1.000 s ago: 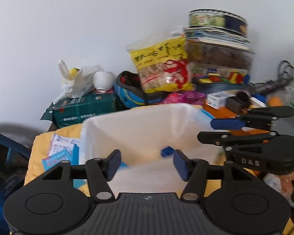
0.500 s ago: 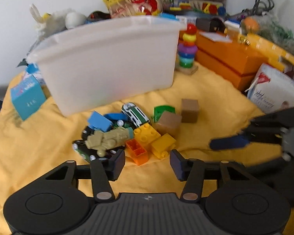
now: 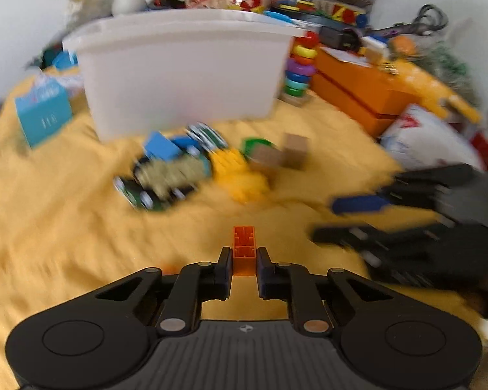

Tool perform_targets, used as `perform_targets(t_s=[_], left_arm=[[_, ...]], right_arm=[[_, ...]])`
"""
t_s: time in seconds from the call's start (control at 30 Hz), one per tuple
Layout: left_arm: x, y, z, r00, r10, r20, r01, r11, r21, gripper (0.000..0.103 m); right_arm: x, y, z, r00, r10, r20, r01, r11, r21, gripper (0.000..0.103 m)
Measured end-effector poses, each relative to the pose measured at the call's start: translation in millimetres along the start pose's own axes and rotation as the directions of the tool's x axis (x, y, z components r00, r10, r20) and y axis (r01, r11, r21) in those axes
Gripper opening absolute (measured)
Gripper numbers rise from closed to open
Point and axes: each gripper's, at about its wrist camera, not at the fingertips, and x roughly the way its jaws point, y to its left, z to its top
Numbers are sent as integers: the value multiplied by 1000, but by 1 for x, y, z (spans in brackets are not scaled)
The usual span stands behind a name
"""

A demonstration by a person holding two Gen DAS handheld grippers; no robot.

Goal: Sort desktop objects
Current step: 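Grasp the orange brick with the left gripper while the right reaches toward a yellow brick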

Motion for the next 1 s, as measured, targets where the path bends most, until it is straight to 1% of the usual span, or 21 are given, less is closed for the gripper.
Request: perform_targets(t_s=[0.07,0.13,0.17,0.2,0.27,0.3,0.37,0.4,0.43,0.5,0.6,0.67,0.73,0.8,0.87,0.9,0.93,0.97,1.0], left_arm=[[-6,-6,-8,999,-54,-1,54,998,-15,17],[-3,-6,-12,994,-105,-18,104,993,-49,17],[0,-4,-15,993,-113,-32,111,991,-68,18],[4,-1,-17,992,-116,-53,111,990,-89,18],[5,6,-21,995,-70,-65,61,990,-126,30],[0,7,-21,998,-42,-50,35,992,-122,34],[-10,4,-21,998,55,-6,-55,997,-58,44],[-13,1,-21,993,114,16,-114,993,-12,45],[-15,-1,-21,988,151,29,-151,988,20,45],[-19,-4,-21,980,194,52,-197,978,63,45],[-29,-11,-20,973,209,95,-220,967,130,45],[-33,-22,-19,980,164,113,-184,963,198,45],[-31,-32,-22,987,115,115,-142,954,263,45],[-25,-43,-25,989,103,104,-133,931,340,44],[-17,-49,-27,993,91,80,-115,906,407,33],[-11,-49,-28,993,95,64,-113,901,419,31],[-5,-48,-28,994,101,45,-111,903,416,31],[0,-46,-28,993,113,37,-118,905,409,31],[1,-43,-27,992,115,44,-123,906,405,31]], right_arm=[[0,0,1,1000,4,7,-4,1000,7,39],[1,0,3,1000,6,13,-6,1000,7,39],[2,1,4,1000,8,13,-8,1000,7,39],[4,2,5,1000,11,12,-11,1000,7,39],[5,4,5,1000,16,12,-16,1000,3,39],[5,5,5,1000,18,13,-18,1000,2,39],[5,7,4,1000,23,16,-23,1000,4,39],[5,8,3,1000,22,15,-22,1000,3,39],[5,9,2,1000,21,12,-21,1000,3,39],[6,10,2,1000,20,8,-20,1000,4,39],[4,11,4,1000,12,15,-12,1000,-2,39],[2,9,5,1000,4,20,-4,1000,-3,39],[2,7,6,1000,-2,23,2,1000,2,39],[2,4,6,1000,-11,20,11,1000,9,39],[2,2,6,1000,-15,18,14,1000,14,39],[2,2,6,1000,-16,18,15,1000,13,39],[1,3,6,1000,-17,18,17,1000,12,39],[1,3,5,1000,-16,17,16,1000,10,39],[1,3,5,1000,-12,15,12,1000,8,39]])
